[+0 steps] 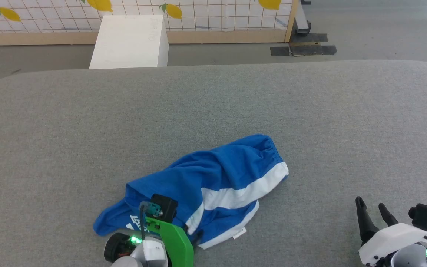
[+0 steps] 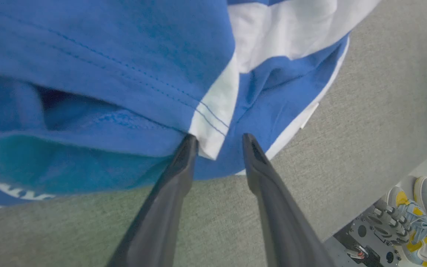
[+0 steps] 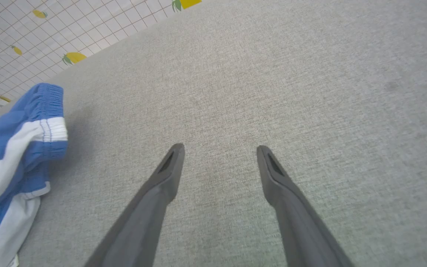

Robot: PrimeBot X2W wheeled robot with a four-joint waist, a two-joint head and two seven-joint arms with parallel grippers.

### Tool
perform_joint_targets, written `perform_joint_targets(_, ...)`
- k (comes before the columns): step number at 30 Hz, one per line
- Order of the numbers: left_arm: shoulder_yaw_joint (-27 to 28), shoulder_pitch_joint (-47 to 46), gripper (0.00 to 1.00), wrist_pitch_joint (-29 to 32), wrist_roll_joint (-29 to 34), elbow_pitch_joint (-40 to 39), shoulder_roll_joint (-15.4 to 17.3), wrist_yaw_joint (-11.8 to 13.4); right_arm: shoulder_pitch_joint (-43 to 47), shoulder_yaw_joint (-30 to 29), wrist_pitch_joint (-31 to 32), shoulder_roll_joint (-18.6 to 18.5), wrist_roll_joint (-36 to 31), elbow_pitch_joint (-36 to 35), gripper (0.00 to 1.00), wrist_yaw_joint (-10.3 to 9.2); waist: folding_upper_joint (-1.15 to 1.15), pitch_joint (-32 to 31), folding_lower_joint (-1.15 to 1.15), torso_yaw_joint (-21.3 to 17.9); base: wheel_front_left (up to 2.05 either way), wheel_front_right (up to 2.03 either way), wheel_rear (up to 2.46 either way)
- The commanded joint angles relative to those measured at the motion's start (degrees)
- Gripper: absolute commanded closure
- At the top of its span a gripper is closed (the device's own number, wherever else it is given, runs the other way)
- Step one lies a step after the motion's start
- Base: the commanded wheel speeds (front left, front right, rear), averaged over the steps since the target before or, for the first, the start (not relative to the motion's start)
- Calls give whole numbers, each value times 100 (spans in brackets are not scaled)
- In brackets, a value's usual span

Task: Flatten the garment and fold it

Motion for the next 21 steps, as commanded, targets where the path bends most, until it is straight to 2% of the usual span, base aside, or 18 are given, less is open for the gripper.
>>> perform_joint_targets(1,33,-91,100,-87,-38,29,-18,-17,-85,16,-57,-3,38,27,0,-9,0,1,0,11,0,0,0)
perform_joint_targets(6,308,-156,100,-449,-292,-51,-104,-50,-92,29,-94,-3,42,100,0,-9,0,-46,0,89,0,0,0)
perform_joint_targets(10,895,-177,100,-808,-857,-419,-264,-5,-118,69,-113,-3,59,133,0,-9,0,-73,0,152,0,0,0)
perform_joint_targets(13,1535,-225,100,-1144,-1116,-684,-189,184,-129,103,-118,-3,61,156,0,-9,0,-94,0,203,0,0,0)
perform_joint_targets(16,2052,-249,100,-1325,-1168,-666,19,426,-138,119,-123,-3,65,179,0,-9,0,-114,0,242,0,0,0)
perform_joint_targets(21,2645,-193,100,-1380,-1277,55,284,805,-173,187,-115,-3,67,206,0,-9,0,-117,0,238,0,0,0)
